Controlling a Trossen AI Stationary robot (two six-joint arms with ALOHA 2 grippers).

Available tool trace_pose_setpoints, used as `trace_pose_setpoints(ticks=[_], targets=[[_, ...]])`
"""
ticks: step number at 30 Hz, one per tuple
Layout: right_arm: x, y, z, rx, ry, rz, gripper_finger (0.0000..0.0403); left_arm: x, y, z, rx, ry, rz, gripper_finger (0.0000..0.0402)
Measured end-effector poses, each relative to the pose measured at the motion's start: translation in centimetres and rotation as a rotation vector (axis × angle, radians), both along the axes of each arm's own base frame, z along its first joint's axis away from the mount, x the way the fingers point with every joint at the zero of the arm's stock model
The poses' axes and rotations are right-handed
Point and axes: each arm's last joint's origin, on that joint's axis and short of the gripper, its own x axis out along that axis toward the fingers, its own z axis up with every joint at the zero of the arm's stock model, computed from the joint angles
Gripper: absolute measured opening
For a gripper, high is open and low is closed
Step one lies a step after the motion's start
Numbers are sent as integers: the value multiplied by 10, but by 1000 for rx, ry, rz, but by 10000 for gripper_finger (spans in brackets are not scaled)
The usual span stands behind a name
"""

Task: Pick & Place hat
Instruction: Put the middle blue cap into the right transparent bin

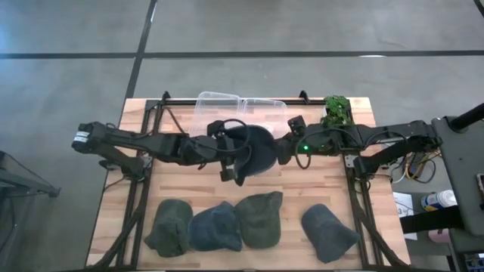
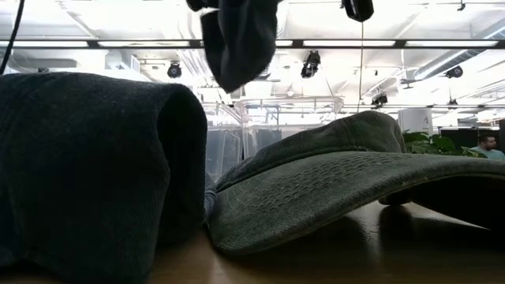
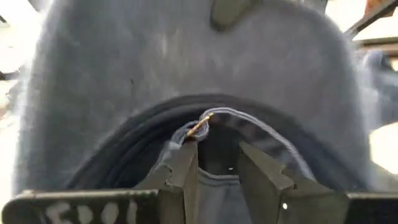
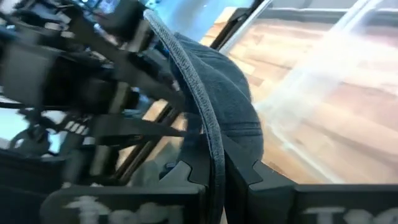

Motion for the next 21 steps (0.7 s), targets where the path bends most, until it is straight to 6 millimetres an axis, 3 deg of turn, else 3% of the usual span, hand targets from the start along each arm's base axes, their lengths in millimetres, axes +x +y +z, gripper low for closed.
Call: trace_pose_setpoints(ticks=[5,12,21], targets=[[-1,-4,-3,-35,30,-52,13,-12,1,18,1,-67,26,106],[-14,-13,8,-95,2,-122,13,-28,5,42,3,-154,74,106],[-33,-36,19,-136,1,-190,13,-47,9,47,34,-122,139,106]])
